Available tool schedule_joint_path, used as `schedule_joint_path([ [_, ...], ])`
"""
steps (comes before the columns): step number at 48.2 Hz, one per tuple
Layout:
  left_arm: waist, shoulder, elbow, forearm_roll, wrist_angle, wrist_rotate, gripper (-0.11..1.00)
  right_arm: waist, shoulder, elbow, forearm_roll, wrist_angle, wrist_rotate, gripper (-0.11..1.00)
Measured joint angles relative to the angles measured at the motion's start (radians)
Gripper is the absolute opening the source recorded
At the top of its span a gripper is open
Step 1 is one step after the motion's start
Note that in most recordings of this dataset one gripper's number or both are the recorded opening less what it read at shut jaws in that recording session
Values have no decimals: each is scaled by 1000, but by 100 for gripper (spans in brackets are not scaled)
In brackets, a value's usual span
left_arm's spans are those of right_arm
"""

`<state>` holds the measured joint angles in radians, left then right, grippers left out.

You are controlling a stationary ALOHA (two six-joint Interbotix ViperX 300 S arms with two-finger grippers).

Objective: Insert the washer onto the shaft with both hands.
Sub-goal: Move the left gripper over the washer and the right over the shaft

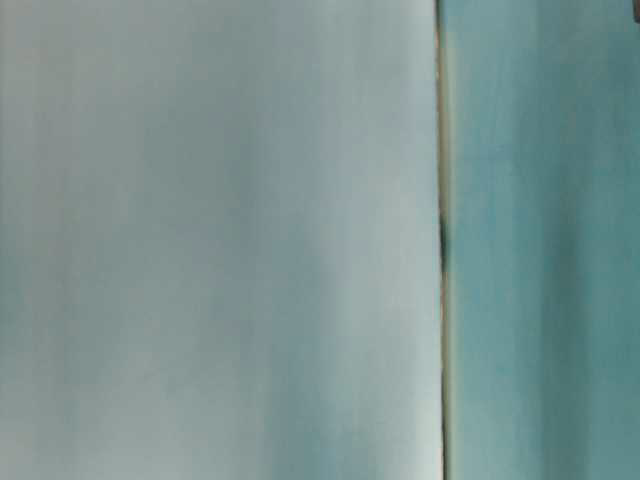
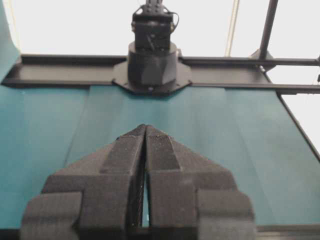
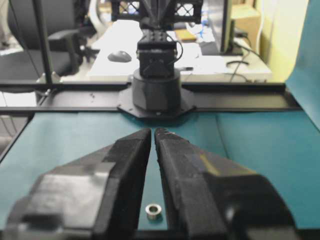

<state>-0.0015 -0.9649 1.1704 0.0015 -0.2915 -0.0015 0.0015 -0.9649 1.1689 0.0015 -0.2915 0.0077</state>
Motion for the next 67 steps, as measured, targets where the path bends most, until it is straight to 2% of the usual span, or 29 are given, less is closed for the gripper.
schedule_joint_path([
  [5,-2,18,-25,3,40,-37,2,0,0,0,20,17,5,-7],
  [10,-8,38,-46,6,91,-46,2,-2,-2,-2,49,83,37,-10],
  [20,-11,95,-84,8,155,-52,2,-2,-2,-5,54,265,121,-10],
  [25,-11,144,-110,6,184,-54,2,-2,21,-21,54,359,140,-10],
  [30,-11,216,-147,8,222,-86,2,-2,66,-48,54,443,147,-10],
  [39,-11,350,-216,8,327,-130,2,-3,184,-106,54,572,147,-10],
  [50,-11,511,-321,11,488,-127,2,-3,379,-193,43,675,147,-10],
  [60,-15,684,-453,12,719,-123,2,-3,552,-301,5,790,141,-10],
  [67,-20,776,-506,15,769,-121,2,-3,664,-379,-12,867,101,-10],
])
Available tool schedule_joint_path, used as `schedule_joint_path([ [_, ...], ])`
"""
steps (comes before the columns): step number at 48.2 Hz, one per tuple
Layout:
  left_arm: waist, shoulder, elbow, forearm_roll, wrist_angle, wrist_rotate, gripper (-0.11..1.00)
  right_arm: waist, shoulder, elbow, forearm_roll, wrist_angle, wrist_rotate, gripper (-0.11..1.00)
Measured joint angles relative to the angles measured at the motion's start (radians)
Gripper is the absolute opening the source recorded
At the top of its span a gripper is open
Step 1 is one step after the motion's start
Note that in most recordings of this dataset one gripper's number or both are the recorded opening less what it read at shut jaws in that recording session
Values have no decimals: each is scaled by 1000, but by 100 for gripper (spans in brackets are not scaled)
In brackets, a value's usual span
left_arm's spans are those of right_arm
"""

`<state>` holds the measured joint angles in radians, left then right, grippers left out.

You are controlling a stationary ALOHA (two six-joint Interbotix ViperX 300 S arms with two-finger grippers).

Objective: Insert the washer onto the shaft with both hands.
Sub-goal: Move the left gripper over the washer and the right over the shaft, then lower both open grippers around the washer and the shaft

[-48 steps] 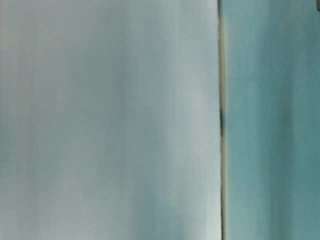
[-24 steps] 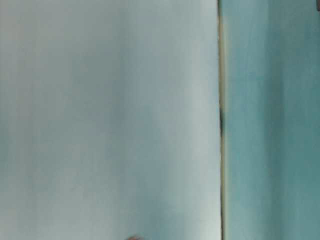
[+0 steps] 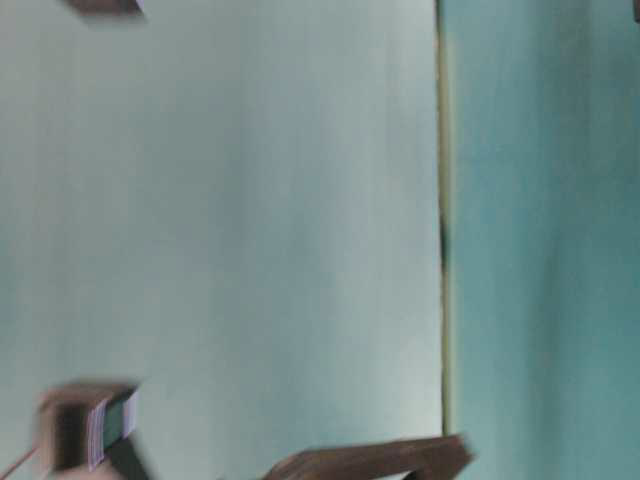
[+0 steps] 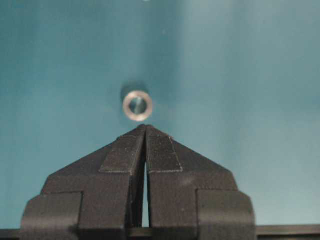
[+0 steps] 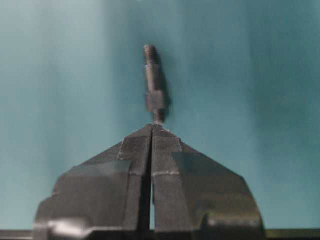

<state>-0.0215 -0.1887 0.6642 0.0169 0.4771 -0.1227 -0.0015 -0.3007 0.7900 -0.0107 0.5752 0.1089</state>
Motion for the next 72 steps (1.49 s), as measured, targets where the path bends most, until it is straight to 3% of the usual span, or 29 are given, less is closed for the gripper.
schedule_joint_path([
  [11,-15,43,-20,2,-8,48,2,0,91,-60,-2,34,-74,-10],
  [21,-25,46,0,0,-54,118,2,0,107,-66,-2,25,-89,-10],
  [34,-25,49,21,0,-143,115,2,0,112,-64,-2,-11,-89,-7],
  [40,-23,51,25,2,-146,112,3,-3,126,-60,-2,-21,-89,4],
  [45,-25,61,26,2,-147,112,22,-9,144,-61,-2,-23,-87,25],
  [54,-23,103,25,2,-147,110,78,-14,181,-61,-2,-23,-87,79],
  [57,-23,123,25,2,-147,115,92,-14,190,-60,-2,-25,-87,91],
  [72,-23,187,26,2,-209,123,90,-14,215,-61,-2,-48,-87,88],
])
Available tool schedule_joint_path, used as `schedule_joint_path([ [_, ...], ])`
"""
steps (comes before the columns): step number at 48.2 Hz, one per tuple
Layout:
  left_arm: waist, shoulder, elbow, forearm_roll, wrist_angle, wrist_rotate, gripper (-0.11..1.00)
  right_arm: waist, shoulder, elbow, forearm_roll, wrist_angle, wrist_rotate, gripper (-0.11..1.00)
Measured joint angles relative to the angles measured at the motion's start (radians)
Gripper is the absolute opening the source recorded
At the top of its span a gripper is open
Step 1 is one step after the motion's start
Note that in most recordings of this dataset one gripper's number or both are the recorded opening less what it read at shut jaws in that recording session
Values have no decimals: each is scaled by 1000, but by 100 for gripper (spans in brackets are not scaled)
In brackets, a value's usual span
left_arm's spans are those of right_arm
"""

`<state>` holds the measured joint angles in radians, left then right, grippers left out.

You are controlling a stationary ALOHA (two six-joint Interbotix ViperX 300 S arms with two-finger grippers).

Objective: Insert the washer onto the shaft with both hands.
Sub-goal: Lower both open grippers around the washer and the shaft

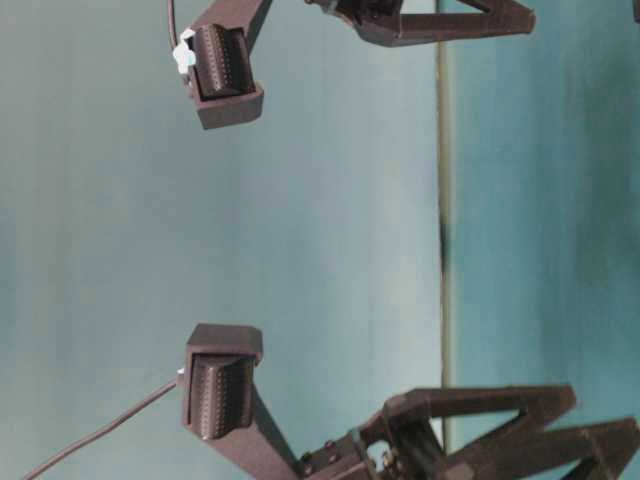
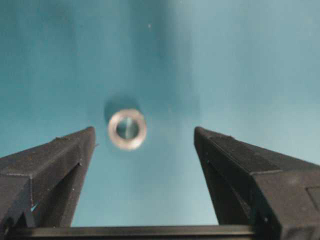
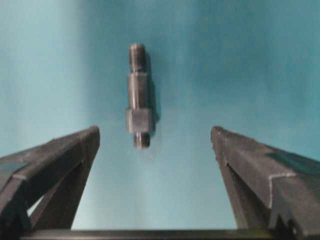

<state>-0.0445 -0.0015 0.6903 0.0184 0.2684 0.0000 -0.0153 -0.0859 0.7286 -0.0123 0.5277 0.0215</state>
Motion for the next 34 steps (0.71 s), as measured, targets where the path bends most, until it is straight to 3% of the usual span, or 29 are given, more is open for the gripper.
schedule_joint_path([
  [34,46,83,3,0,-17,3,90,12,83,21,0,-81,0,88],
])
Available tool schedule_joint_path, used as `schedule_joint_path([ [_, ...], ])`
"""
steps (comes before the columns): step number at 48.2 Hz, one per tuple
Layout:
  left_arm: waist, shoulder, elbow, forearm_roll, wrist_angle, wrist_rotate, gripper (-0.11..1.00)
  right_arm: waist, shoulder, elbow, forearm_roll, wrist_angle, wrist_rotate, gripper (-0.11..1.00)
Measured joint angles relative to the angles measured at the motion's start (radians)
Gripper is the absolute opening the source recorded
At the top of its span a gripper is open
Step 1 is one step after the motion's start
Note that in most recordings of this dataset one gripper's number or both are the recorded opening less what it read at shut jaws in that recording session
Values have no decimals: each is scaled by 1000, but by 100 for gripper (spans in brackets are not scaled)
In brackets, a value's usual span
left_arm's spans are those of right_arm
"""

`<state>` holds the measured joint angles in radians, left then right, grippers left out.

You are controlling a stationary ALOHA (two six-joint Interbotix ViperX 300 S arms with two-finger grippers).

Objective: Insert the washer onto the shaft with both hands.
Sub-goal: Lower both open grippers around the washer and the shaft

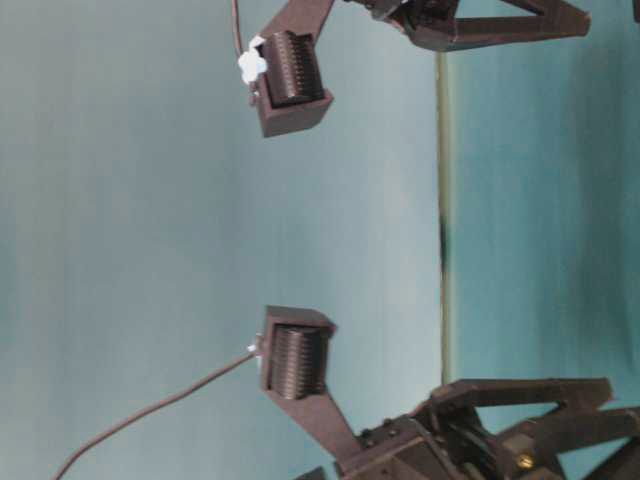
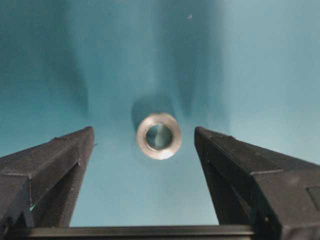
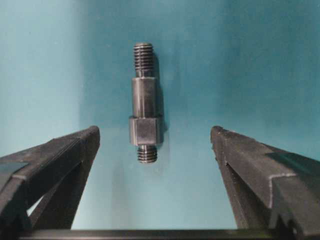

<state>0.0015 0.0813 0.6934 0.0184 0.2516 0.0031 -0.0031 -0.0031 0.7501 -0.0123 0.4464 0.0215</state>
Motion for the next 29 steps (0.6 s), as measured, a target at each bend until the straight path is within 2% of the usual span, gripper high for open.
schedule_joint_path([
  [29,-25,28,3,0,-9,-14,90,9,25,20,5,-34,0,88],
])
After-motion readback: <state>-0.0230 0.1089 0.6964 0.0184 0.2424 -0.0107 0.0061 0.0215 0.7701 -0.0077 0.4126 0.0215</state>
